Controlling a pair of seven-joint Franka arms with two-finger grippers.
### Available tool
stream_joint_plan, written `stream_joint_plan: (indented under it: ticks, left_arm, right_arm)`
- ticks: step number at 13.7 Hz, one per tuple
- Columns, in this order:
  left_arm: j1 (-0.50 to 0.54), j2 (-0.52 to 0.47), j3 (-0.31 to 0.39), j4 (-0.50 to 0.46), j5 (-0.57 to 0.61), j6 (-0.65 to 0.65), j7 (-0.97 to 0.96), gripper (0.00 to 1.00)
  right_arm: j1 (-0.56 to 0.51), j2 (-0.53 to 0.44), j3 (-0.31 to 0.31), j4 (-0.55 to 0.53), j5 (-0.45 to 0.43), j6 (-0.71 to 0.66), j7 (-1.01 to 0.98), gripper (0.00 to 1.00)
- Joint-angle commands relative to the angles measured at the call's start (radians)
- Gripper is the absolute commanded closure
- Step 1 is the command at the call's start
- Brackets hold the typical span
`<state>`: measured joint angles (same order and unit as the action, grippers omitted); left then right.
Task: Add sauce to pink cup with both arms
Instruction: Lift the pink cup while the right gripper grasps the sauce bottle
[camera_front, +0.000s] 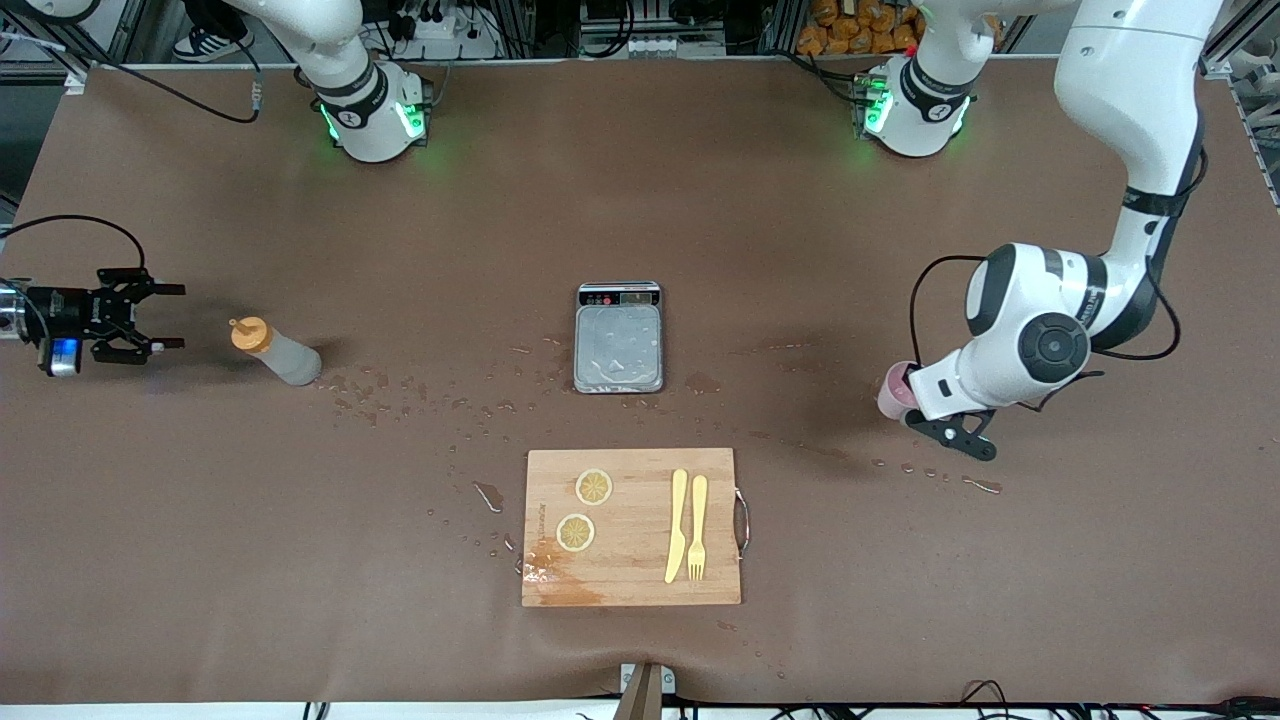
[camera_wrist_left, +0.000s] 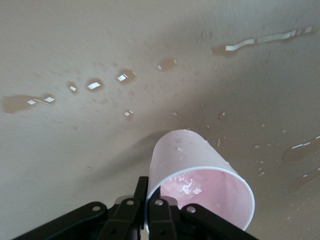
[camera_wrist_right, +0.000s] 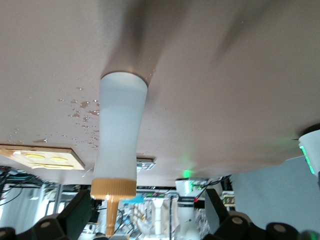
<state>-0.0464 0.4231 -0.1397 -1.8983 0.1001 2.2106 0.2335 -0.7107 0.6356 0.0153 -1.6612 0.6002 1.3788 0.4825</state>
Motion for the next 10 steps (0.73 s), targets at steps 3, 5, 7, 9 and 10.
stream_joint_plan:
  ticks: [3, 5, 7, 9, 10]
  left_arm:
    - [0.003, -0.046, -0.004, 0.174, -0.023, -0.202, 0.000, 1.00]
    - [-0.001, -0.038, -0.003, 0.250, -0.080, -0.268, -0.008, 1.00]
    - [-0.013, -0.040, -0.004, 0.272, -0.126, -0.282, -0.064, 1.00]
    - [-0.062, -0.040, -0.024, 0.272, -0.141, -0.282, -0.185, 1.00]
    - [-0.090, -0.037, -0.026, 0.272, -0.140, -0.282, -0.251, 1.00]
  right_arm:
    - [-0.047, 0.059, 0.008, -0.064, 0.118, 0.081, 0.018, 0.00]
    - [-0.027, 0.061, 0.008, -0.104, 0.139, 0.138, 0.018, 0.00]
    - [0.003, 0.070, 0.009, -0.147, 0.167, 0.209, 0.016, 0.00]
    - [0.025, 0.073, 0.008, -0.161, 0.191, 0.210, 0.016, 0.00]
    - [0.030, 0.073, 0.008, -0.166, 0.193, 0.209, 0.014, 0.00]
